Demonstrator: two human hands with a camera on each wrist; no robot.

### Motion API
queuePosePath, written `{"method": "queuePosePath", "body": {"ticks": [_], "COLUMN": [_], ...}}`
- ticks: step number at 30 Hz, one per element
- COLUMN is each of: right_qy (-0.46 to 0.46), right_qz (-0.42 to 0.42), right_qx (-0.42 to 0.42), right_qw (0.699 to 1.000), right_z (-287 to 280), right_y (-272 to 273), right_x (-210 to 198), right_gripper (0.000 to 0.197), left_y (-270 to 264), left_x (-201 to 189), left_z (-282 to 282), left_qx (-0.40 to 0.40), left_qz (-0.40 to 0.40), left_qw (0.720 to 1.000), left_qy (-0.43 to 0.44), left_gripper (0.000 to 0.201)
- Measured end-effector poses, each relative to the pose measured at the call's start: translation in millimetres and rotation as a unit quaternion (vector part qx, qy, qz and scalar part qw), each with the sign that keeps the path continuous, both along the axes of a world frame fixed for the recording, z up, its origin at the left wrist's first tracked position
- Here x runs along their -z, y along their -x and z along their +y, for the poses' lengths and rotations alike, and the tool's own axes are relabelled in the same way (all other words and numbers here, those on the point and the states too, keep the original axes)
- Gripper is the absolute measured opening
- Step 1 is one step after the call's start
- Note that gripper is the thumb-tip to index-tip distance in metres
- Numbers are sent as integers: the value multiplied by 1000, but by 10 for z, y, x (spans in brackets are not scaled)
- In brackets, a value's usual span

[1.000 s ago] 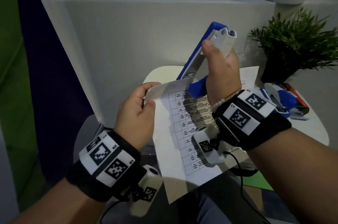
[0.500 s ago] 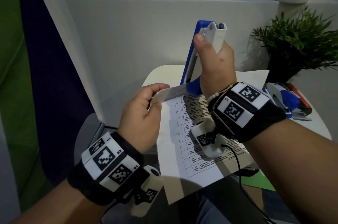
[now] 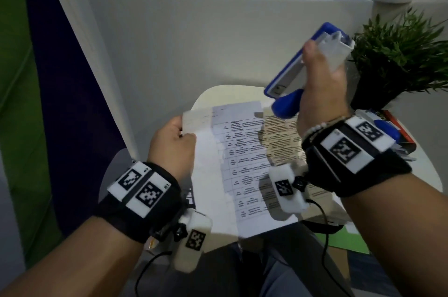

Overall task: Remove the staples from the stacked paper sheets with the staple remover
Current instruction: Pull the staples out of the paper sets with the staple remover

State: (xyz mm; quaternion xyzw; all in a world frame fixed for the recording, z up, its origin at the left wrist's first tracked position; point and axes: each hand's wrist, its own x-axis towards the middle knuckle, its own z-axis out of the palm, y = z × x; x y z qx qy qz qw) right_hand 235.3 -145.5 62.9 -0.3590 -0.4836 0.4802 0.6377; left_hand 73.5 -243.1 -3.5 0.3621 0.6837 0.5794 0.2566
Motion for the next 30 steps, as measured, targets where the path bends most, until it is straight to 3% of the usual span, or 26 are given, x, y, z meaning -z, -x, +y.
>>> {"method": "queuePosePath", "body": {"ticks": [2, 4, 7, 10, 13, 16, 18, 22, 24, 27, 30], "right_qy": [34, 77, 126, 144, 151, 141, 133, 118, 71, 1, -38], "right_qz": [-48, -122, -195, -233, -241, -252, -247, -170, -121, -33, -6], "right_qx": [15, 21, 30, 30, 25, 11, 7, 5, 22, 25, -6], "right_qw": [998, 989, 972, 961, 958, 957, 960, 978, 990, 999, 999], "right_z": [54, 83, 77, 37, 39, 40, 25, -32, -78, -163, -242], "right_y": [-108, -183, -269, -306, -310, -316, -311, -264, -227, -156, -67], "right_x": [153, 363, 632, 758, 792, 813, 813, 683, 523, 265, 105], "right_gripper": [13, 23, 45, 63, 70, 73, 64, 36, 25, 13, 11], "left_y": [93, 120, 89, 77, 57, 52, 40, -12, -43, -115, -197], "left_x": [-2, -32, 2, 154, 305, 341, 308, 103, 9, -91, -137], "left_z": [18, 7, -40, -99, -143, -155, -166, -185, -172, -176, -205], "left_qx": [-28, -26, 53, 122, 159, 160, 160, 93, 77, 97, 128], "left_qz": [61, 160, 273, 385, 434, 435, 421, 259, 175, 102, 114], "left_qw": [998, 986, 959, 914, 886, 886, 892, 960, 980, 987, 981], "left_qy": [-1, -29, -55, -33, -44, -31, -43, -49, -60, -81, -91], "left_gripper": [38, 39, 43, 41, 40, 43, 43, 40, 44, 47, 50]}}
